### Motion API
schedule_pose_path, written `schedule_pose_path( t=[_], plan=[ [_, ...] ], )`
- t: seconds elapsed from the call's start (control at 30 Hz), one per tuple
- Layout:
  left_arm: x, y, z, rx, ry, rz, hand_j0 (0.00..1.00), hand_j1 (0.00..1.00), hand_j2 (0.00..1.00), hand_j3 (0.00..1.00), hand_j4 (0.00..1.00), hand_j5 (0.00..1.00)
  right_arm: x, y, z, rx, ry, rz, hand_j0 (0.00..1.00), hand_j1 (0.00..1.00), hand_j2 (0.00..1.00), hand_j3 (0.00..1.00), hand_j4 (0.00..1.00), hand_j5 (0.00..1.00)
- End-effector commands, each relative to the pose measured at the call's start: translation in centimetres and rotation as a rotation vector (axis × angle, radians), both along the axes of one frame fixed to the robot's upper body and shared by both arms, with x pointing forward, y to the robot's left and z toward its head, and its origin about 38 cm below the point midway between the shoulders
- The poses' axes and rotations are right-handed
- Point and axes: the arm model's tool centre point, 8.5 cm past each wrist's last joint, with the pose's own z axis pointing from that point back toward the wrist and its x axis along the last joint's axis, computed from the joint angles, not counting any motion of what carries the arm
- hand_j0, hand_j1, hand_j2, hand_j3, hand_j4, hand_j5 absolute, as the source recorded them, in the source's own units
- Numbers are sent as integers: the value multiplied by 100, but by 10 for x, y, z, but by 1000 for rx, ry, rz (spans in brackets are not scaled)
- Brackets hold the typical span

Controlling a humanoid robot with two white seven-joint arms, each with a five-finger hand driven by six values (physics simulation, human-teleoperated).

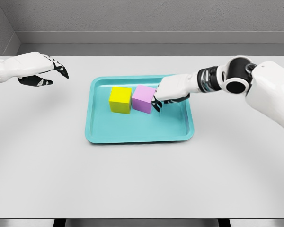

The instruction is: Push two cubes

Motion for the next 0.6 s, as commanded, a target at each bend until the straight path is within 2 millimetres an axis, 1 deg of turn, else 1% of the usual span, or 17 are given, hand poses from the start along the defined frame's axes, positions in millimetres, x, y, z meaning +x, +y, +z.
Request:
schedule_pose_path(
  t=[0.0, 0.03, 0.1, 0.17, 0.27, 0.37, 0.4, 0.57],
  plan=[
    [0, 1, 0, -6, 1, 4, 63, 63, 63, 63, 63, 63, 7, -3, -6, -1, 17, -33, 49, 49, 49, 49, 49, 49],
    [0, 1, 0, -5, 3, 6, 63, 63, 63, 63, 63, 63, 8, -5, -5, -3, 15, -35, 49, 49, 49, 49, 49, 49],
    [0, 4, 1, -3, 3, 11, 63, 63, 63, 63, 63, 63, 11, -17, -6, -15, 17, -62, 48, 48, 48, 48, 48, 48],
    [0, 5, 0, -2, 5, 14, 63, 63, 63, 63, 63, 63, 15, -20, -4, -11, 14, -79, 48, 48, 48, 48, 48, 48],
    [0, 6, 1, 0, 3, 16, 63, 63, 63, 63, 63, 63, 19, -19, 3, 1, 3, -87, 46, 46, 46, 46, 46, 46],
    [0, 7, 1, 0, 2, 16, 63, 63, 63, 63, 63, 63, 24, -17, 16, 32, -17, -96, 46, 46, 46, 46, 46, 46],
    [0, 7, 2, 1, 1, 17, 63, 63, 63, 63, 63, 63, 25, -18, 16, 34, -17, -100, 46, 46, 46, 46, 46, 46],
    [0, 6, 4, -1, -3, 14, 63, 63, 63, 63, 63, 63, 35, -28, 27, 54, -33, -141, 46, 46, 46, 46, 46, 46]
  ],
)
